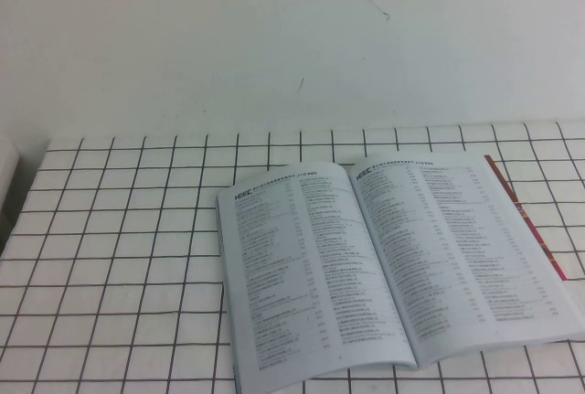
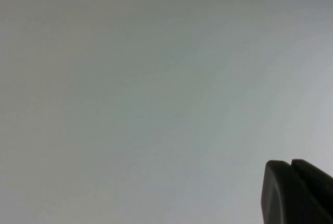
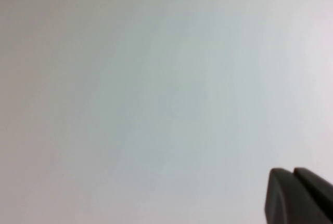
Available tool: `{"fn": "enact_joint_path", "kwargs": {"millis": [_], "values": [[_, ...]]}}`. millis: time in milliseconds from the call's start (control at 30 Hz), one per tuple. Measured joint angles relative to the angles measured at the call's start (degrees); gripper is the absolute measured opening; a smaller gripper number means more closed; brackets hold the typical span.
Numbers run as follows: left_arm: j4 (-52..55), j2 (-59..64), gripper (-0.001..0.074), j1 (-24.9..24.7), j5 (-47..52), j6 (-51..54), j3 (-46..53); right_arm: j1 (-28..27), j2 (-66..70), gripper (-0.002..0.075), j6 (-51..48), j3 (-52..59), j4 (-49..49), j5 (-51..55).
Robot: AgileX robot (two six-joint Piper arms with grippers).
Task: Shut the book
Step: 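Close the open booklet and leave it lying on the table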
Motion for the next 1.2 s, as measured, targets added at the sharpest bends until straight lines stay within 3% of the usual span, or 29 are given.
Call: {"fn": "enact_joint_path", "kwargs": {"millis": [167,367,467,600,867,1033,1200], "values": [[0.2,0.0,-0.0003,0.0,4.2,-4.6,-9.9,0.0,0.0,-0.0003,1.9,-11.7,-8.3,4.4],[1.2,0.7,-0.0003,0.0,25.6,-5.6,-29.1,0.0,7.0,-0.0003,3.3,-33.0,-14.8,11.8],[2.3,3.6,-0.0003,0.0,36.6,-3.8,-37.5,0.0,13.2,-0.0003,4.4,-43.0,-15.5,20.2],[3.2,10.3,-0.0003,0.0,48.6,-1.9,-44.8,0.0,23.1,-0.0003,7.4,-54.6,-15.6,39.9],[5.3,21.4,-0.0003,0.0,65.2,-1.4,-45.7,0.0,43.0,-0.0003,3.5,-62.6,-13.8,76.4],[5.2,25.3,-0.0003,0.0,70.8,-1.3,-44.3,0.0,50.3,-0.0003,0.6,-62.6,-7.9,84.3],[1.7,31.4,-0.0003,0.0,82.8,-1.3,-43.0,0.0,56.9,-0.0003,0.0,-62.6,-1.6,86.4]]}}
